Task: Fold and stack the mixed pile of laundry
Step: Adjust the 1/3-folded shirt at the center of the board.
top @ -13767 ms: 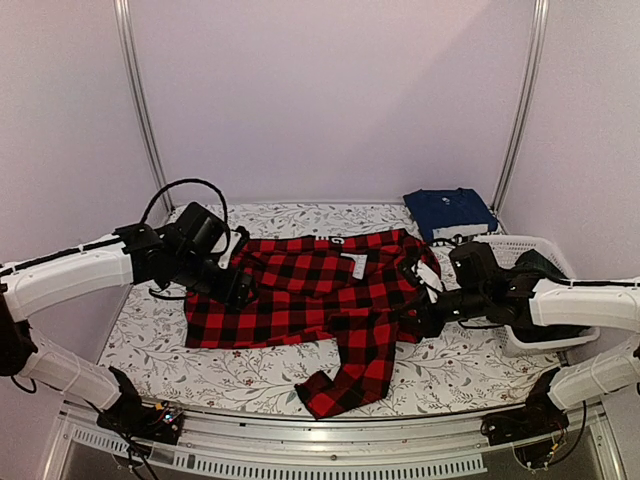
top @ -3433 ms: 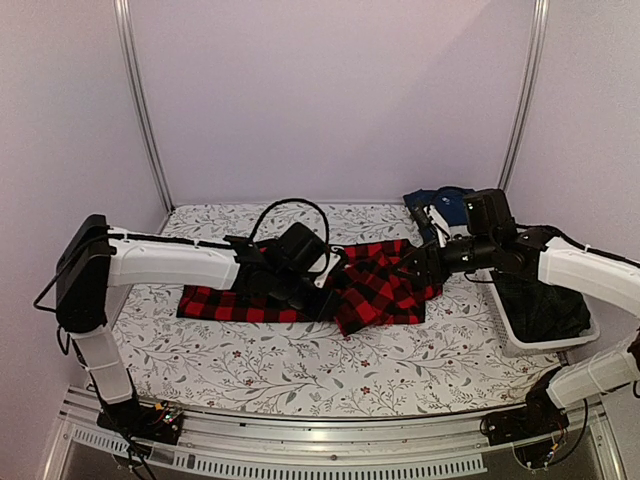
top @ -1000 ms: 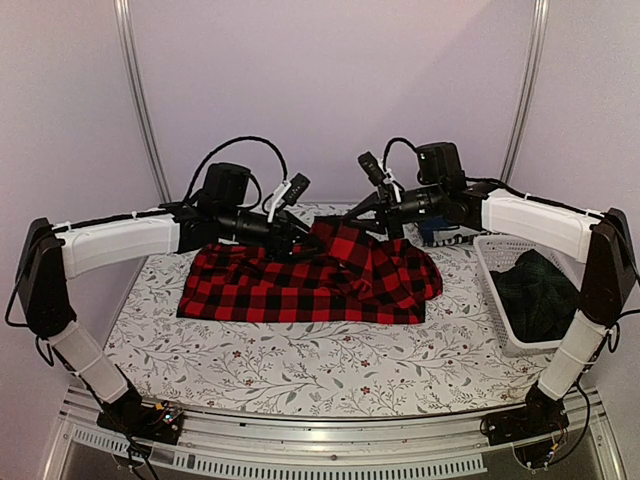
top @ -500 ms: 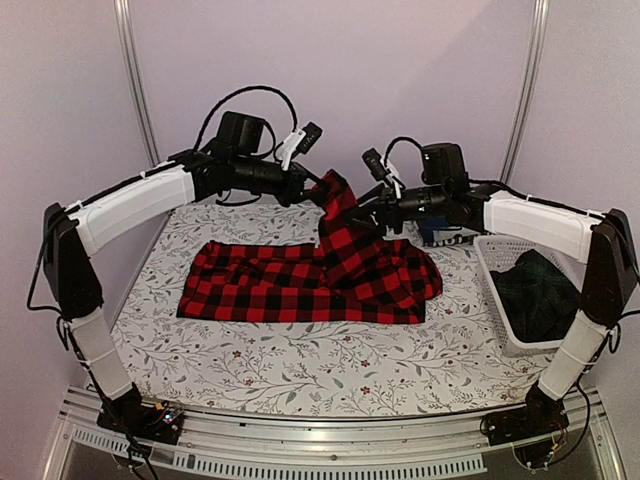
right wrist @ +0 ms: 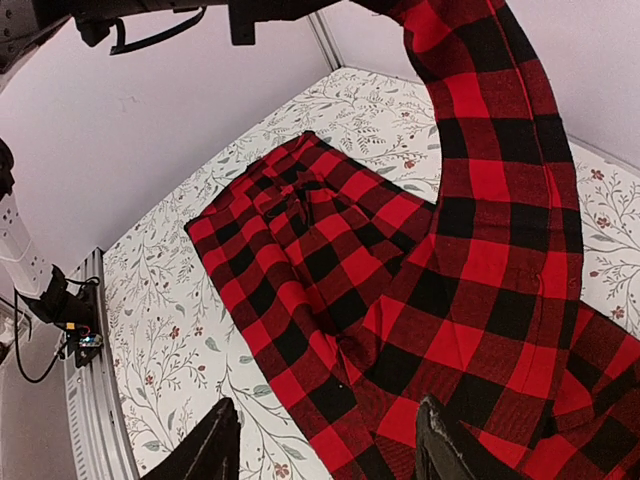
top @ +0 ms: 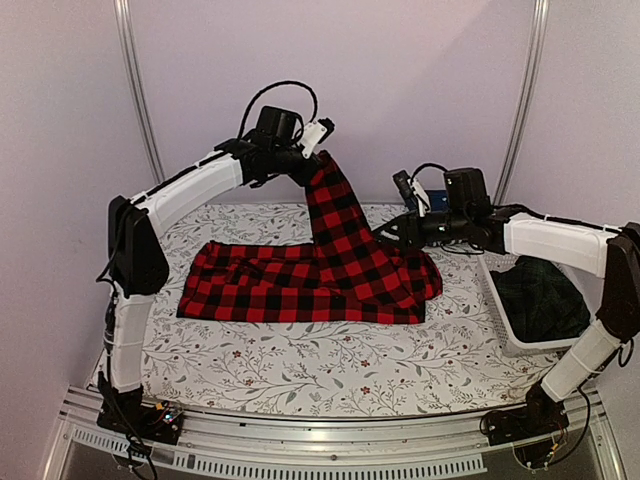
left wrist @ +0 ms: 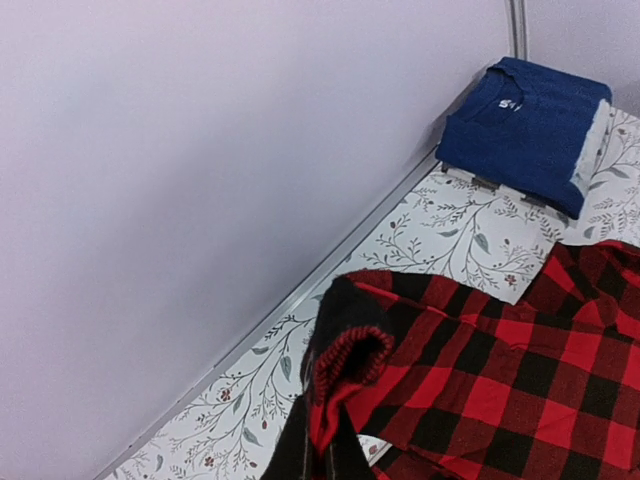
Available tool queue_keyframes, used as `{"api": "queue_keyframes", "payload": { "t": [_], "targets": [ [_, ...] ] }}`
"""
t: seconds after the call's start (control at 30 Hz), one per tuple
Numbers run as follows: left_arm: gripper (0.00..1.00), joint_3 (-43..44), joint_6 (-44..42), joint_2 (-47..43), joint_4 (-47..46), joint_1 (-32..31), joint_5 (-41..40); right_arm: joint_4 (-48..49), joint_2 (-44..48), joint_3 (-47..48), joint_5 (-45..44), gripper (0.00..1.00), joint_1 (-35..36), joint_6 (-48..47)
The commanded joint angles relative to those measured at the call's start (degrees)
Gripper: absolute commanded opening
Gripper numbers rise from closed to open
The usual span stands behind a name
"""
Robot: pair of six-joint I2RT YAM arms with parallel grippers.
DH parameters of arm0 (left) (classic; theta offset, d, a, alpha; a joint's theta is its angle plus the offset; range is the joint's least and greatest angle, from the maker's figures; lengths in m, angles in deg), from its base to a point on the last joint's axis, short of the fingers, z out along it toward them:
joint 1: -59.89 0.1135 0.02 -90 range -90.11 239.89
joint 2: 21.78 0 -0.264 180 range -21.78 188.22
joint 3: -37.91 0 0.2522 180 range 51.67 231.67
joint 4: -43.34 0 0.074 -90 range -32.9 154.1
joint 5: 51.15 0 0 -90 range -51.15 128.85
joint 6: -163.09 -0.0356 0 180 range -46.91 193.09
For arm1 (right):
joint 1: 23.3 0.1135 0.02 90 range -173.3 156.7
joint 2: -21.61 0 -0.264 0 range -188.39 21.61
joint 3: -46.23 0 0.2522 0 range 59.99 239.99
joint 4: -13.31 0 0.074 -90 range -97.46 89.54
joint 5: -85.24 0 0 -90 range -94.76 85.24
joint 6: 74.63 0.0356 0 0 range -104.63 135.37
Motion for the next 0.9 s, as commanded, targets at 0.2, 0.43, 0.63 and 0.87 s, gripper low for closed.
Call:
{"api": "queue_keyframes", "payload": {
  "t": [0.2, 0.43, 0.63, 0.87],
  "targets": [
    [0.00, 0.87, -1.33, 4.29, -4.58, 0.69, 4.68, 1.20, -0.23, -3.41, -0.91, 0.57, 0.06, 5.50],
    [0.00, -29.07, -8.21, -13.83, -11.20, -0.09, 20.00, 0.53, -1.70, -3.04, -0.26, 0.57, -0.58, 5.25],
    [0.00, -45.66, -15.85, -24.15, -6.93, 0.13, 22.16, -0.25, -3.04, -1.98, 1.81, 0.57, -1.00, 4.18],
    [0.00, -55.00, -19.09, -24.99, -6.26, 0.56, 11.05, -1.54, -6.46, -0.10, 4.12, 0.56, -1.00, 3.28]
  ]
}}
